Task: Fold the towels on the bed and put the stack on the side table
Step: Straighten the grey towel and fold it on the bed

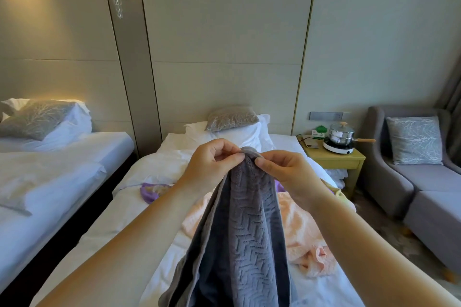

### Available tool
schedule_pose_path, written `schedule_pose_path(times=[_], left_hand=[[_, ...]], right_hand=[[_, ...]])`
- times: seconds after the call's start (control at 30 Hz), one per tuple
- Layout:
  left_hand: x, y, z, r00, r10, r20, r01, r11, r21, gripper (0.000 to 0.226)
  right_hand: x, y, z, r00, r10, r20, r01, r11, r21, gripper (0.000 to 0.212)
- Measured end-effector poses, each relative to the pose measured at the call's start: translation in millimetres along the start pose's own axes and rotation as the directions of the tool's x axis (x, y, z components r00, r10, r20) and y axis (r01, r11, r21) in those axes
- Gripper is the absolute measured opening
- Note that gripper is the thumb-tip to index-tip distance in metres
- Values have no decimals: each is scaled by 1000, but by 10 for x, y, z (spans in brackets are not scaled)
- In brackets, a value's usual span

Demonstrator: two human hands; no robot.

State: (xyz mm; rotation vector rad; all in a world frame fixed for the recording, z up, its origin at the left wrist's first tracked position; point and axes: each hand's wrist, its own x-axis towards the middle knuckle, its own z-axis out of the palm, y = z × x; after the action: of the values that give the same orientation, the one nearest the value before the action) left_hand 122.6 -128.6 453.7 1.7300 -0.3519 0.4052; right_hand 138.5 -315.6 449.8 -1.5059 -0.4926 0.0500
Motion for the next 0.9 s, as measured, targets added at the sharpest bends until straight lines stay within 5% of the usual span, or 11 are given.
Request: schedule_pose_path(times=[0.3, 0.5, 0.67, 0.73, 0.9], left_hand=[[3, 49, -96, 994, 29, 105, -36, 997, 65, 29], [24, 63, -194, 998, 35, -46, -34, 999, 27, 20], [44, 112, -249, 986, -22, -164, 25, 1000, 14, 23], [54, 136, -243, 984, -41, -171, 65, 989, 132, 24], [87, 178, -184, 991, -13, -134, 67, 911, 407, 32]], right_hand=[[32, 6, 57, 997, -73, -30, 74, 996, 56, 26], [-48, 197, 92, 999, 39, -26, -39, 999, -15, 45], [-68, 188, 103, 999, 8, -44, -8, 1000, -11, 22], [-53, 149, 123, 997, -66, -49, 66, 998, -2, 7], [-43, 162, 154, 994, -96, 50, 99, 993, -58, 9]])
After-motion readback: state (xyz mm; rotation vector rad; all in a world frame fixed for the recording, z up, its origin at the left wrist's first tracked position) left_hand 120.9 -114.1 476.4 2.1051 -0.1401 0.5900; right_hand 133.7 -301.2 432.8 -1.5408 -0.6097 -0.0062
